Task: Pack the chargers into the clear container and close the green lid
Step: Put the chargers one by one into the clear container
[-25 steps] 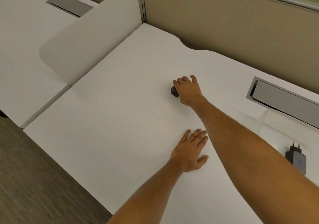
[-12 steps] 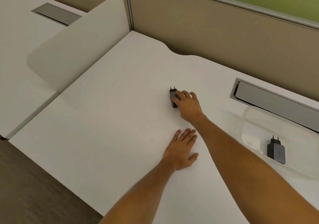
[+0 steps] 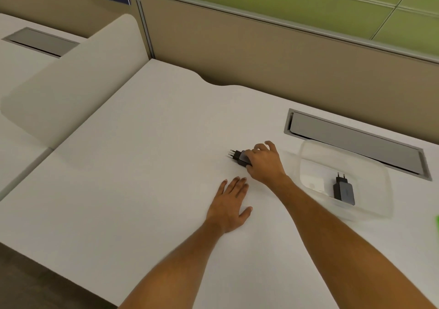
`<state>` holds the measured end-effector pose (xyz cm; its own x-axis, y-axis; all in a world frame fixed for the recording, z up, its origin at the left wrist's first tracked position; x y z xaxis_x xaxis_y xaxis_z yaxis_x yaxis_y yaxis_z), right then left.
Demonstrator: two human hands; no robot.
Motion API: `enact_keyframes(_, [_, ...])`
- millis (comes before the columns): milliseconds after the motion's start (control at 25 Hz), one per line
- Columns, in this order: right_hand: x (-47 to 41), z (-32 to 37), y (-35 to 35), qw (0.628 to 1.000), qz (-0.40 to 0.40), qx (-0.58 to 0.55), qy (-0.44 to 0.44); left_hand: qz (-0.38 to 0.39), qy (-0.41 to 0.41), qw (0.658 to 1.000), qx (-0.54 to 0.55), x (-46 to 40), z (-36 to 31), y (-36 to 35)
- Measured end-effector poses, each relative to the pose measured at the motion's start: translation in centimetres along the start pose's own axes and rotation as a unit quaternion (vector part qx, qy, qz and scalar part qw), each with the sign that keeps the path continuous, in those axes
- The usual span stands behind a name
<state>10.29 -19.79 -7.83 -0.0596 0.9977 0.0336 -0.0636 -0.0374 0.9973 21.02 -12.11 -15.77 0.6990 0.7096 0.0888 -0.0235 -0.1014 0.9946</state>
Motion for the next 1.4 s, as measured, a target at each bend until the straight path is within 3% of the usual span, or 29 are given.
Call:
enact_keyframes(200, [1.0, -2.5, -1.5, 0.989, 0.074, -0.009, -0.127, -0.007, -0.003, 1.000, 0.000, 0.1, 0.0, 0.3])
enact_keyframes(360, [0.9, -2.6, -1.6, 0.986, 0.087, -0.021, -0.140, -0.008, -0.003, 1.000, 0.006, 0.1, -0.1, 0.4])
enact_keyframes(680, [0.3, -4.6, 6.2, 0.994, -0.036, -0.031, -0.099, -0.017, -0.005, 1.000, 0.014, 0.2, 0.0, 0.5])
enact_keyframes(960, [4.5, -14.3, 13.3, 0.973, -0.114, -0.070, -0.186, -0.028, -0.002, 0.999, 0.017, 0.2, 0.1, 0.4])
enact_keyframes(1240, [9.4, -19.7, 10.2, 0.952, 0.007, -0.129, -0.277, -0.030, 0.001, 0.999, 0.017, 0.1, 0.1, 0.3])
enact_keyframes(1400, [10.5, -20.1, 7.3, 0.946, 0.061, -0.101, -0.301, -0.027, -0.001, 1.000, 0.014, 0.1, 0.1, 0.1])
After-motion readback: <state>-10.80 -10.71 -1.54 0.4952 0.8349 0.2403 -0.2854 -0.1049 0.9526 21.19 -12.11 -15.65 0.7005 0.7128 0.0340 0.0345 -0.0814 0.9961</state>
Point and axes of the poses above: each hand's wrist, its own x-axis away from the middle knuckle, its own y-axis out of the back of the hand, z = x × y, the point moved 8 cm from there along -x, towards the middle knuckle, and after that the axes turned 10 degrees about -x, right-handed, at the moved point
